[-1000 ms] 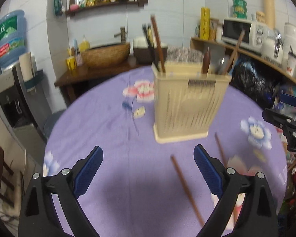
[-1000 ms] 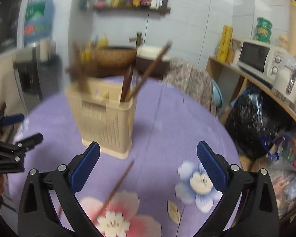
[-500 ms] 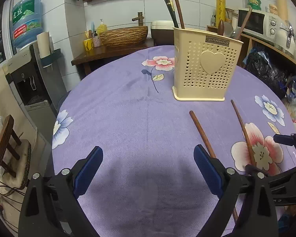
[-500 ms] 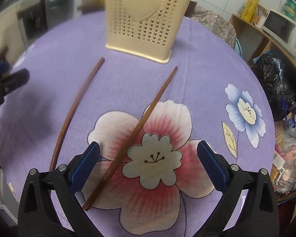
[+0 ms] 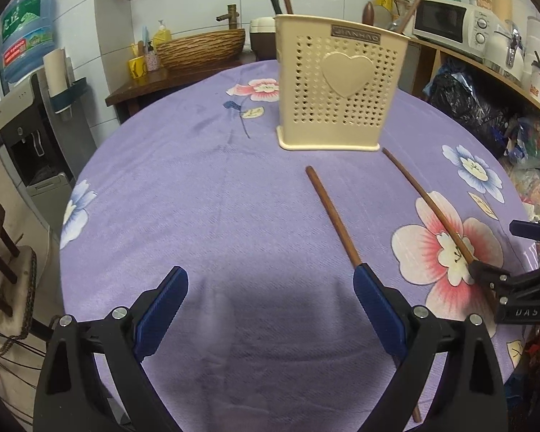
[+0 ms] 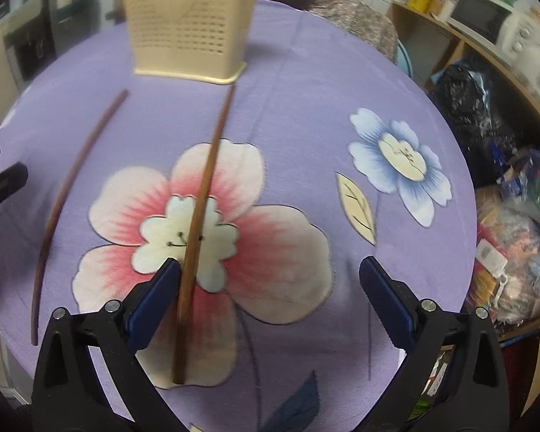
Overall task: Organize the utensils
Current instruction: 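Withdraw both tools toward the last two wooden chopsticks on the table, then close the left tool on a wooden chopstick while the right tool grasps the other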
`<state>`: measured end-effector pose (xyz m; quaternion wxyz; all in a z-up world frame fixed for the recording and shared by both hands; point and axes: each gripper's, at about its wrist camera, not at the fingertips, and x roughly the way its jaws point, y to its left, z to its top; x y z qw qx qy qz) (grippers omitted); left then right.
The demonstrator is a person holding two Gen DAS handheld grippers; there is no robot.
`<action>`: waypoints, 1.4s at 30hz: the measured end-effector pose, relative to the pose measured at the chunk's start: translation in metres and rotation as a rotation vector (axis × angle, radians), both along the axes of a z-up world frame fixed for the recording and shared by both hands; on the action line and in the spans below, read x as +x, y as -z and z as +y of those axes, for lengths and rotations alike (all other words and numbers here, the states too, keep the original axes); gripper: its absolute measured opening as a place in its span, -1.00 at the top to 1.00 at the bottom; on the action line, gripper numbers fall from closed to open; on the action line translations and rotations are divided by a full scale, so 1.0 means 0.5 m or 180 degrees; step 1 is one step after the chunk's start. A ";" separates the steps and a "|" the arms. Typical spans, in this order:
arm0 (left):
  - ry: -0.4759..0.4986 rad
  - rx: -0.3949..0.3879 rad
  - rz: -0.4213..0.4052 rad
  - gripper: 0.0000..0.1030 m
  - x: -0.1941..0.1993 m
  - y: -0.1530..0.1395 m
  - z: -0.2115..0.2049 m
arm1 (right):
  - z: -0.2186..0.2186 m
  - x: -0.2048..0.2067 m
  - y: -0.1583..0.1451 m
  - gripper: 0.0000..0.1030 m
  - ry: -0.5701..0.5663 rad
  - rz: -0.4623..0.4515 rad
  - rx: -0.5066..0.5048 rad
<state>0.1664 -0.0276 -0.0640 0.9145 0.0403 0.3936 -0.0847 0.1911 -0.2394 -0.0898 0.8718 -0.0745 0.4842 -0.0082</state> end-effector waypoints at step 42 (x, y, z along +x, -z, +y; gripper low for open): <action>0.0274 -0.0099 0.0377 0.79 0.172 0.028 -0.101 | 0.040 0.205 -0.018 0.16 -0.0417 -0.0169 0.0790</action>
